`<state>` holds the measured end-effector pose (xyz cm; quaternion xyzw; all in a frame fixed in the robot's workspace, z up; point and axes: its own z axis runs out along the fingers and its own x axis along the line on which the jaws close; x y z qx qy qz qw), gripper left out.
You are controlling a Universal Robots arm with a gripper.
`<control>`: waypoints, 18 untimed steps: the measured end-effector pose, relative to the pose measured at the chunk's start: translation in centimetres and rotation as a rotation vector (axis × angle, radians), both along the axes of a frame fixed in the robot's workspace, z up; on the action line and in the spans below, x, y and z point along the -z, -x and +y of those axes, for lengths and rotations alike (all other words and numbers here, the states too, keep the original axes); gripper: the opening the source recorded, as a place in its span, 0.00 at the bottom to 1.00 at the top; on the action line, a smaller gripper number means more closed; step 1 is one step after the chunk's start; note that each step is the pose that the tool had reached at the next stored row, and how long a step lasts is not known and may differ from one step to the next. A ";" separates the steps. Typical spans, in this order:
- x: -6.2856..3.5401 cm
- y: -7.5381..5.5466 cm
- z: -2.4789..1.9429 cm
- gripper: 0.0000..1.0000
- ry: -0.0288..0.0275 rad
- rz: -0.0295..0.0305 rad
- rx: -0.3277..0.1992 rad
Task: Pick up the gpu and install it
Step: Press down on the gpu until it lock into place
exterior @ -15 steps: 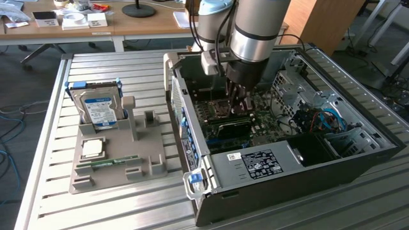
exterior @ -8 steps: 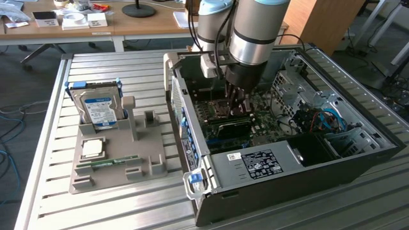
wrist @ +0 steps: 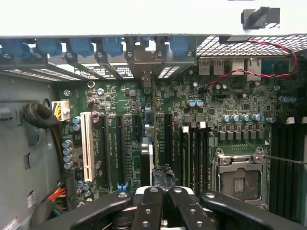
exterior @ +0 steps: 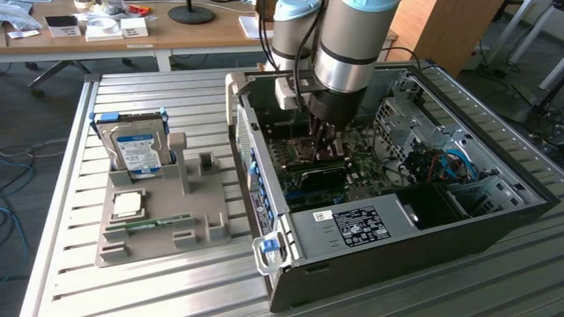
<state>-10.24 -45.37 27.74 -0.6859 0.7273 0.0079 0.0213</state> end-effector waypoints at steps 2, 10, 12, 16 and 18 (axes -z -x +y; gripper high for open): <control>0.22 0.1 0.00 0.11 0.0000 0.0001 0.000; 0.70 0.2 0.00 0.11 -0.0004 0.0000 0.000; 0.77 0.2 0.00 0.11 -0.0003 0.0000 0.000; 0.93 0.1 0.00 0.11 -0.0006 -0.0001 0.000; 1.03 0.1 0.00 0.11 -0.0003 0.0001 0.000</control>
